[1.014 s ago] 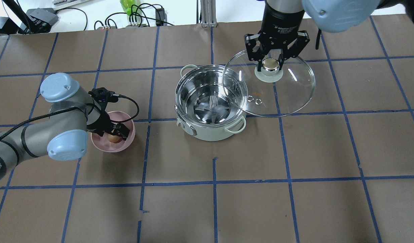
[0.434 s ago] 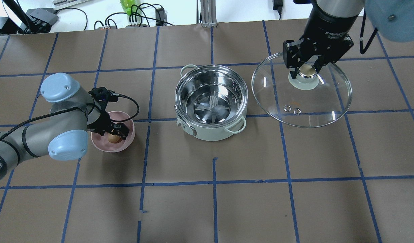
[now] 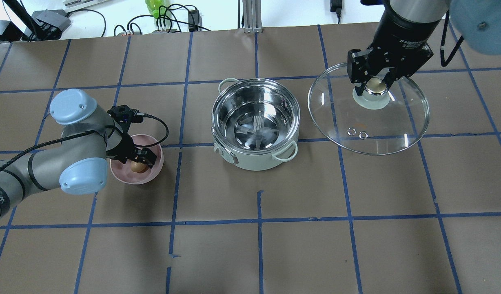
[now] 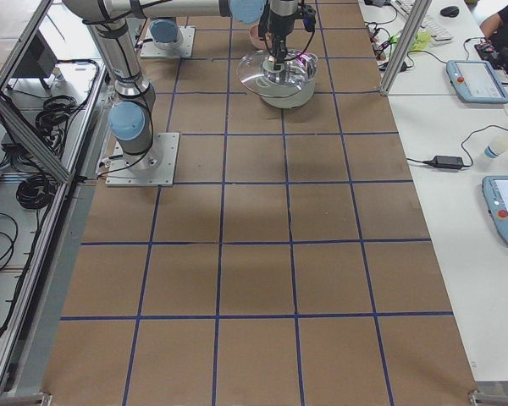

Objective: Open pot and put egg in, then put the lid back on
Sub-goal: 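Lower the left gripper into the pink bowl and grasp the egg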

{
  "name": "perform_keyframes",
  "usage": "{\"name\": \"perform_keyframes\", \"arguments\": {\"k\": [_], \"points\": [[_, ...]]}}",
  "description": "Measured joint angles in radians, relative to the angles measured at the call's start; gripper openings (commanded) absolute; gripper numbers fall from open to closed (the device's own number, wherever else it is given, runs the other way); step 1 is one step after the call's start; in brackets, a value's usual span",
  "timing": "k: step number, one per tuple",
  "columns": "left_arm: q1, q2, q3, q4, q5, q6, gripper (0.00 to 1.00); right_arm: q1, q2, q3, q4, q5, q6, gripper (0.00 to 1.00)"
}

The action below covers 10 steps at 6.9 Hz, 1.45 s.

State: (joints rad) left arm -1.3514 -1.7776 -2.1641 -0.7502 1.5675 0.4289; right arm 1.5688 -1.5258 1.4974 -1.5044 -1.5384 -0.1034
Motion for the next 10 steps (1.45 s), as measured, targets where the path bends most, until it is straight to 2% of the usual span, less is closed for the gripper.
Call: {"name": "perform_keyframes", "arguments": {"k": [2, 4, 5, 6, 7, 8, 10], "points": [[0.000, -0.008, -0.008, 0.031, 0.001, 0.002, 0.87, 0.002, 0.000, 0.001, 0.000, -0.005, -0.001, 0.10], [0.000, -0.020, -0.016, 0.046, 0.001, 0.001, 0.77, 0.004, 0.000, 0.001, -0.001, -0.004, 0.001, 0.10], [-0.002, -0.026, -0.018, 0.047, -0.001, -0.002, 0.67, 0.005, 0.002, 0.001, -0.001, -0.004, 0.002, 0.10], [-0.004, -0.029, -0.017, 0.047, -0.006, -0.005, 0.44, 0.006, 0.003, 0.001, -0.001, -0.003, 0.002, 0.10], [-0.005, -0.030, -0.016, 0.047, -0.015, -0.007, 0.26, 0.006, 0.004, 0.001, -0.001, -0.003, 0.002, 0.10], [-0.006, -0.030, -0.016, 0.047, -0.020, -0.007, 0.19, 0.007, 0.004, 0.000, 0.000, -0.003, 0.002, 0.10], [-0.006, -0.029, -0.014, 0.046, -0.020, -0.008, 0.17, 0.007, 0.005, 0.000, 0.000, -0.003, 0.004, 0.10]]}}
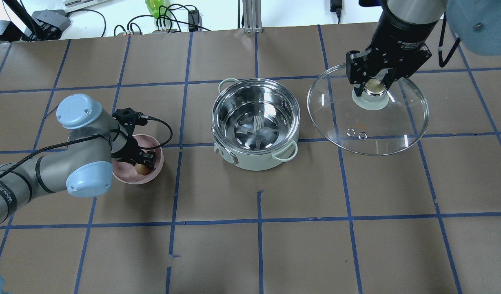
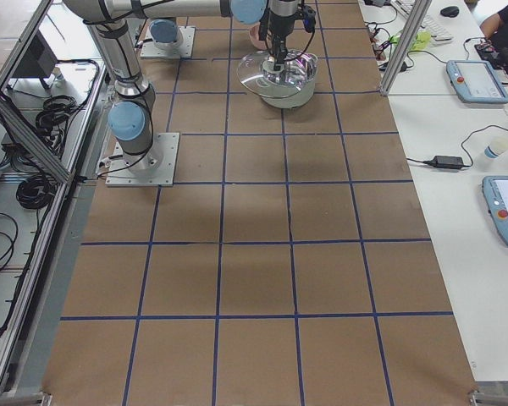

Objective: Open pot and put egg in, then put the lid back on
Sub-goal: 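Lower the left gripper into the pink bowl and grasp the egg, then lift the egg and carry it over the open pot with the left gripper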

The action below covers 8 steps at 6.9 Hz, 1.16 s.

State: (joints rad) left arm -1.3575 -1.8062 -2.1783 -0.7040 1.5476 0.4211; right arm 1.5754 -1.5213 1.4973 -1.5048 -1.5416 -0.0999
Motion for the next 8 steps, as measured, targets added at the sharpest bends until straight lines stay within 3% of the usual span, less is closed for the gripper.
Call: {"name": "perform_keyframes", "arguments": {"k": [4, 8], "points": [[-0.002, 0.024, 0.035, -0.031, 0.008, -0.026, 0.16, 0.000, 0.001, 0.000, 0.000, 0.000, 0.000, 0.10], [-0.083, 0.072, 0.222, -0.276, -0.001, -0.156, 0.16, 0.001, 0.002, 0.000, 0.000, 0.000, 0.003, 0.10]]}}
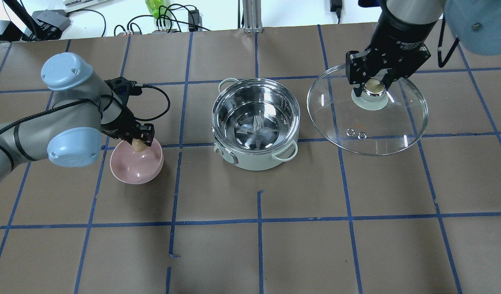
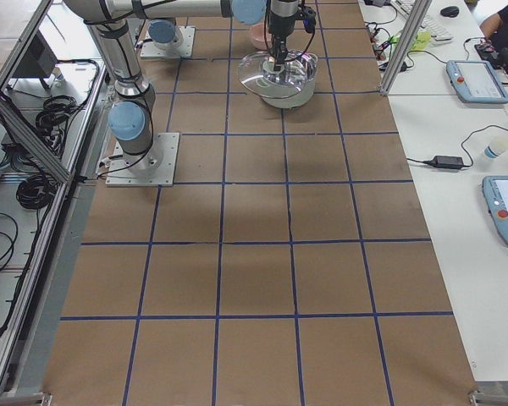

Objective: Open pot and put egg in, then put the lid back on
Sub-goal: 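Lift the egg and carry it over the open pot with the left gripper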

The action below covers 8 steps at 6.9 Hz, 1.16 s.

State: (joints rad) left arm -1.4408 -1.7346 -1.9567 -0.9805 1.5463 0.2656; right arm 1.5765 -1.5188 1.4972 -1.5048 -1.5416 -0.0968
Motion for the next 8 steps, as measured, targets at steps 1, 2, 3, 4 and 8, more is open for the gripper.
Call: {"name": "perform_keyframes", "arguments": {"k": [1, 2, 3, 4, 8], "points": [[-0.048, 0.002, 0.070, -0.056, -0.001, -0.040, 0.16, 0.000, 0.000, 0.000, 0.000, 0.000, 0.000, 0.10], [-0.104, -0.003, 0.135, -0.091, -0.003, -0.094, 0.16, 0.000, 0.000, 0.000, 0.000, 0.000, 0.000, 0.10], [-0.166, -0.013, 0.184, -0.102, -0.004, -0.150, 0.17, 0.000, 0.000, 0.000, 0.000, 0.000, 0.000, 0.10], [-0.223, -0.028, 0.218, -0.099, -0.005, -0.196, 0.17, 0.000, 0.001, 0.000, 0.000, 0.000, 0.000, 0.10], [-0.395, -0.131, 0.271, 0.026, 0.006, -0.306, 0.17, 0.000, 0.003, -0.002, -0.001, 0.000, 0.002, 0.10]]}}
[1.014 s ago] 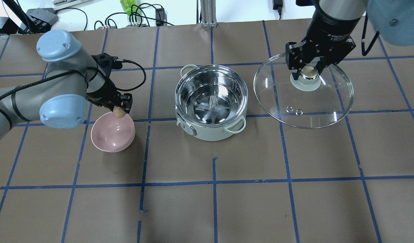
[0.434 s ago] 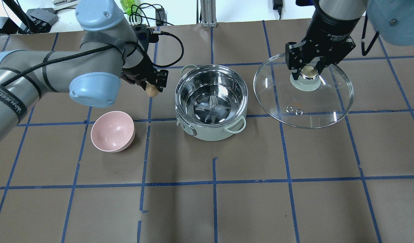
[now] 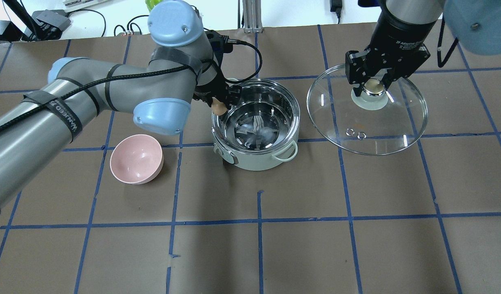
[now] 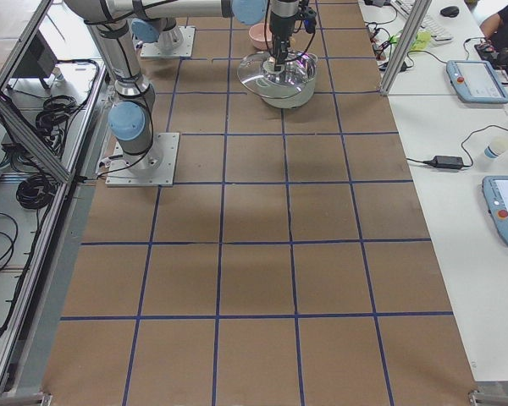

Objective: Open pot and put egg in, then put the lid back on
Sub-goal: 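Lift the egg and carry it over the open pot with the left gripper, then lower the egg into the pot and open the left gripper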

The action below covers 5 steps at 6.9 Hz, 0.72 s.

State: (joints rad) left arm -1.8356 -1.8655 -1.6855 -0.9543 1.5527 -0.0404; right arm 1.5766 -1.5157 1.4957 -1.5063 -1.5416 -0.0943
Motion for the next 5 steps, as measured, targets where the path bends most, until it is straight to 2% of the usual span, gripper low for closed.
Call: {"name": "perform_keyframes", "arguments": {"k": [2, 3, 5], "points": [[-0.017, -0.033, -0.011, 0.048, 0.007, -0.005, 0.17, 0.000, 0.000, 0.000, 0.000, 0.000, 0.002, 0.10], [-0.018, -0.052, -0.019, 0.065, 0.021, -0.001, 0.21, 0.000, 0.000, 0.000, 0.000, 0.000, 0.002, 0.10], [-0.026, -0.093, -0.028, 0.112, 0.039, 0.006, 0.22, 0.000, 0.000, -0.001, 0.001, 0.001, 0.004, 0.10]]}}
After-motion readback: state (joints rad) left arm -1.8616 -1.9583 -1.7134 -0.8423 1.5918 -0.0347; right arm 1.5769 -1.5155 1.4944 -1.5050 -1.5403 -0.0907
